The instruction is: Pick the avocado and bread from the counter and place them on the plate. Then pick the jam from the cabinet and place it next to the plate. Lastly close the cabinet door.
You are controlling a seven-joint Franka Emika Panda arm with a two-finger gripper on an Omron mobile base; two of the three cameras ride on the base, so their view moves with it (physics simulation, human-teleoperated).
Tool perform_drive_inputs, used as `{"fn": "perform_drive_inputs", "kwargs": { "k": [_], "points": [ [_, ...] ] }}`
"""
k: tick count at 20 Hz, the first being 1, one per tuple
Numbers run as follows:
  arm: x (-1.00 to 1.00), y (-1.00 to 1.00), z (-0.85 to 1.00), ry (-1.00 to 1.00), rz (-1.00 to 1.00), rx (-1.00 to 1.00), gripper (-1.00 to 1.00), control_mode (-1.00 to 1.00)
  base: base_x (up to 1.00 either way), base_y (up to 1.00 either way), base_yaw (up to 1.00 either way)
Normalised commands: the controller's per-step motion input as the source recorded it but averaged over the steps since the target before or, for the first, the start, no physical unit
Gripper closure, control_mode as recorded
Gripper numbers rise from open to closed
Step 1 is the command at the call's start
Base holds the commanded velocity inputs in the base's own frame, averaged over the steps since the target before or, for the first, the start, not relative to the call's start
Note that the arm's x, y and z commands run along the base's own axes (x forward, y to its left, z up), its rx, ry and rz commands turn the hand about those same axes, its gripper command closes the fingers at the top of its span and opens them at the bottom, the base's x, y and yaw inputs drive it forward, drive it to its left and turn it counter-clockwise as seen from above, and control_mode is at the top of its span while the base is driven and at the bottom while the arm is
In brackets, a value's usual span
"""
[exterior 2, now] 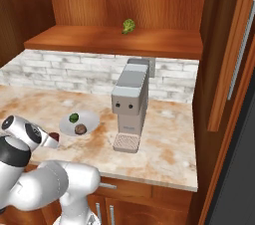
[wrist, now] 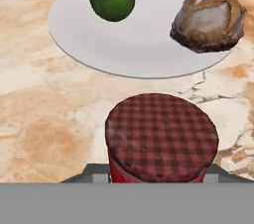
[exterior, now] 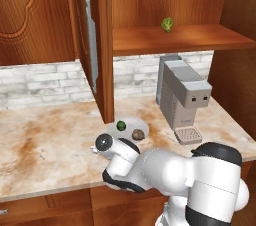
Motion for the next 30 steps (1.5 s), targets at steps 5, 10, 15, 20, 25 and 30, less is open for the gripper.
{"fn": "perform_drive_inputs", "kwargs": {
  "k": [5, 10, 15, 20, 25, 30],
  "points": [
    [0.00, 0.11, -0.21, 0.00, 0.00, 0.00, 1.00, -1.00, 0.00, 0.00, 0.00],
    [0.00, 0.11, -0.26, 0.00, 0.00, 0.00, 1.00, -1.00, 0.00, 0.00, 0.00],
    [0.00, 0.13, -0.24, 0.00, 0.00, 0.00, -1.00, -1.00, 0.00, 0.00, 0.00],
    [-0.07, 0.06, -0.16, 0.00, 0.00, 0.00, -1.00, -1.00, 0.00, 0.00, 0.00],
    [-0.27, 0.03, -0.16, 0.00, 0.00, 0.00, -1.00, -1.00, 0.00, 0.00, 0.00],
    [-0.42, 0.10, -0.07, 0.00, 0.00, 0.00, -1.00, -1.00, 0.00, 0.00, 0.00]
  ]
}}
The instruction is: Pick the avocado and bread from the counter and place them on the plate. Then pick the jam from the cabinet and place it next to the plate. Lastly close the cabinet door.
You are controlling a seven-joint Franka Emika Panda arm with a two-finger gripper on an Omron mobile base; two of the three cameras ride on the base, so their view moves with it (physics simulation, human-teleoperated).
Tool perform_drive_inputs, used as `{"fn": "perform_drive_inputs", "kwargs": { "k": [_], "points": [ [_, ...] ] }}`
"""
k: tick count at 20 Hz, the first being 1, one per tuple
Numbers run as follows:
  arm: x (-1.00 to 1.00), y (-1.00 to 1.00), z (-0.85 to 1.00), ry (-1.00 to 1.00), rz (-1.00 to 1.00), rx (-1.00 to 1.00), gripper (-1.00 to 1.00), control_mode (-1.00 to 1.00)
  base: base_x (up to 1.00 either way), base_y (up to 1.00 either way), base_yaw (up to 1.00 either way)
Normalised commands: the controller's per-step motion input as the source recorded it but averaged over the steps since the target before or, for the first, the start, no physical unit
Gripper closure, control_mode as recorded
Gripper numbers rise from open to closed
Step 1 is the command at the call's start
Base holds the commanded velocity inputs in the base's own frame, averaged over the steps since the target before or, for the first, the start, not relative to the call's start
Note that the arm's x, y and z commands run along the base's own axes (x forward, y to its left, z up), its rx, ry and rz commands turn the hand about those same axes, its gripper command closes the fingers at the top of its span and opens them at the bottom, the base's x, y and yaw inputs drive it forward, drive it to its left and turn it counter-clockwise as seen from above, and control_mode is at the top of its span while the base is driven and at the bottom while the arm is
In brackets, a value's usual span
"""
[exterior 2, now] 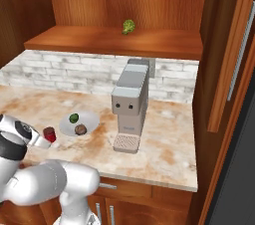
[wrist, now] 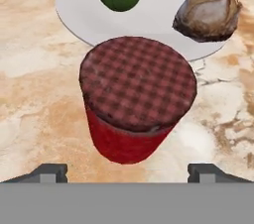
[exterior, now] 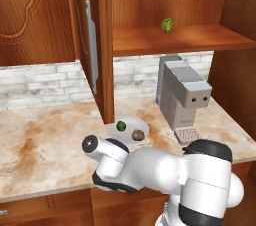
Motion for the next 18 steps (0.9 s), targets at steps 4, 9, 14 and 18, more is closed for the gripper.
{"fn": "perform_drive_inputs", "kwargs": {
  "k": [4, 9, 14, 18],
  "points": [
    [-0.53, 0.06, 0.00, 0.00, 0.00, 0.00, -1.00, -1.00, 0.00, 0.00, 0.00],
    [-0.69, 0.00, 0.04, -0.03, 0.00, 0.00, -1.00, -1.00, 0.00, 0.00, 0.00],
    [-0.84, 0.01, 0.24, -0.16, 0.00, 0.00, -1.00, -1.00, 0.00, 0.00, 0.00],
    [-0.85, 0.01, 0.33, -0.25, -0.02, 0.00, -1.00, -1.00, 0.00, 0.00, 0.00]
  ]
}}
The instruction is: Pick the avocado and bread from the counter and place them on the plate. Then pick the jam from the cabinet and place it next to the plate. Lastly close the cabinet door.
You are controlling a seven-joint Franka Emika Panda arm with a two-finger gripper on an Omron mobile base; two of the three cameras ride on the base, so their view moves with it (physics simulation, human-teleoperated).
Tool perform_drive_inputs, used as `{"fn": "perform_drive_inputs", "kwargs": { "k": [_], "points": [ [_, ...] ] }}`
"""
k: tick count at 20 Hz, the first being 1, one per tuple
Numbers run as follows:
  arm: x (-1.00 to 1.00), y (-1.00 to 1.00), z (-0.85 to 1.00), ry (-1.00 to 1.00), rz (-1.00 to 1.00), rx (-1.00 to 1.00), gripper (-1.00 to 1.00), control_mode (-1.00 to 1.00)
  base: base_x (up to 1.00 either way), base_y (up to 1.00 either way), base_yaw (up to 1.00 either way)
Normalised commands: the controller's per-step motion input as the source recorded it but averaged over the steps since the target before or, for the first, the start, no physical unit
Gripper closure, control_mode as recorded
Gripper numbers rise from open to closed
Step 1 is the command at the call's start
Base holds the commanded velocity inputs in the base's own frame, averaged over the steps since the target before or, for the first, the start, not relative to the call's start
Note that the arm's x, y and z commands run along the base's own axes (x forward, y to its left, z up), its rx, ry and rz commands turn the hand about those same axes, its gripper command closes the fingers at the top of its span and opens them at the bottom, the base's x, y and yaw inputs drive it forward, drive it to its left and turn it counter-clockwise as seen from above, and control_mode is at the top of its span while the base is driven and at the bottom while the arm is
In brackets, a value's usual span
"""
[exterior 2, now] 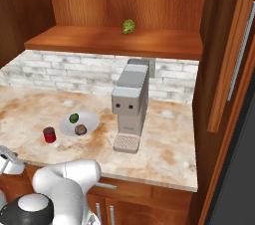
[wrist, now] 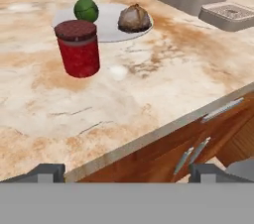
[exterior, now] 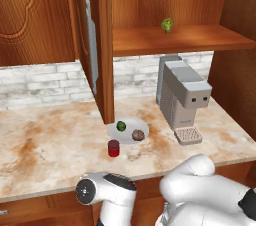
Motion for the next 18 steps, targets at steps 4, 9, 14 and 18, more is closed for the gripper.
{"fn": "perform_drive_inputs", "kwargs": {
  "k": [4, 9, 14, 18],
  "points": [
    [-0.68, 0.00, 0.38, -0.25, -0.10, -0.01, -1.00, -1.00, 0.00, 0.00, 0.00],
    [-0.34, 0.14, 0.43, -0.26, -0.08, -0.06, -1.00, -1.00, 0.00, 0.00, 0.00],
    [-0.13, 0.33, 0.51, -0.29, -0.07, -0.10, -1.00, -1.00, 0.00, 0.00, 0.00],
    [-0.18, 0.32, 0.54, -0.21, -0.12, -0.08, -1.00, -1.00, 0.00, 0.00, 0.00]
  ]
}}
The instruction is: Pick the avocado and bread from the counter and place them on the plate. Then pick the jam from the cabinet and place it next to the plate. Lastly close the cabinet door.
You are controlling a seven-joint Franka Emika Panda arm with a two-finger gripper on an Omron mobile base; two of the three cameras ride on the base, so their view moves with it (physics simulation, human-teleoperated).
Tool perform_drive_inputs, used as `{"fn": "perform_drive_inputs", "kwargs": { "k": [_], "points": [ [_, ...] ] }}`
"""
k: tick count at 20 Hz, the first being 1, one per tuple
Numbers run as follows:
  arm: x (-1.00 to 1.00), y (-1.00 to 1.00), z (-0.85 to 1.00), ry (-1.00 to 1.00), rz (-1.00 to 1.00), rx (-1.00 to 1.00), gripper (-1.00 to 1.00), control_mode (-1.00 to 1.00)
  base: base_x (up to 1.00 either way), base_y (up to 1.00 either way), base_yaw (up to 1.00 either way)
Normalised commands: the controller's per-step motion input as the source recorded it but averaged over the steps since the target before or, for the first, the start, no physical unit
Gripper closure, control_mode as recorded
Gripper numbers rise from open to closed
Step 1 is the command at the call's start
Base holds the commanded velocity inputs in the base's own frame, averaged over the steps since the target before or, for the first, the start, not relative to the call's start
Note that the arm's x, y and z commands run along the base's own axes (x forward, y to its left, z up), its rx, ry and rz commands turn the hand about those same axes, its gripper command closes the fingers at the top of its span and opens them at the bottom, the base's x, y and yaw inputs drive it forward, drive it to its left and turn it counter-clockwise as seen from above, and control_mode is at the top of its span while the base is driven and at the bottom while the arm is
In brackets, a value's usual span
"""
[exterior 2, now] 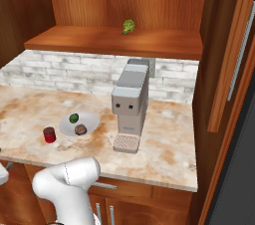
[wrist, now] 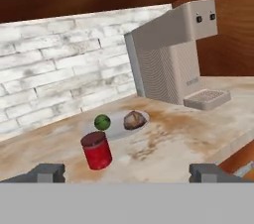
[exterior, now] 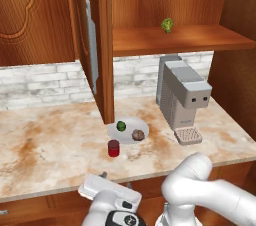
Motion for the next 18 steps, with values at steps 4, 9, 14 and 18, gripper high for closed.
{"fn": "perform_drive_inputs", "kwargs": {
  "k": [4, 9, 14, 18],
  "points": [
    [-0.12, 0.34, 0.47, -0.20, -0.11, -0.10, -1.00, -1.00, 0.00, 0.00, 0.00],
    [-0.14, 0.32, 0.51, -0.19, -0.10, -0.05, -1.00, -1.00, 0.00, 0.00, 0.00],
    [-0.04, 0.25, 0.45, -0.20, -0.07, -0.02, -1.00, -1.00, 0.00, 0.00, 0.00],
    [0.00, 0.20, 0.37, -0.22, -0.06, -0.03, -1.00, -1.00, 0.00, 0.00, 0.00]
  ]
}}
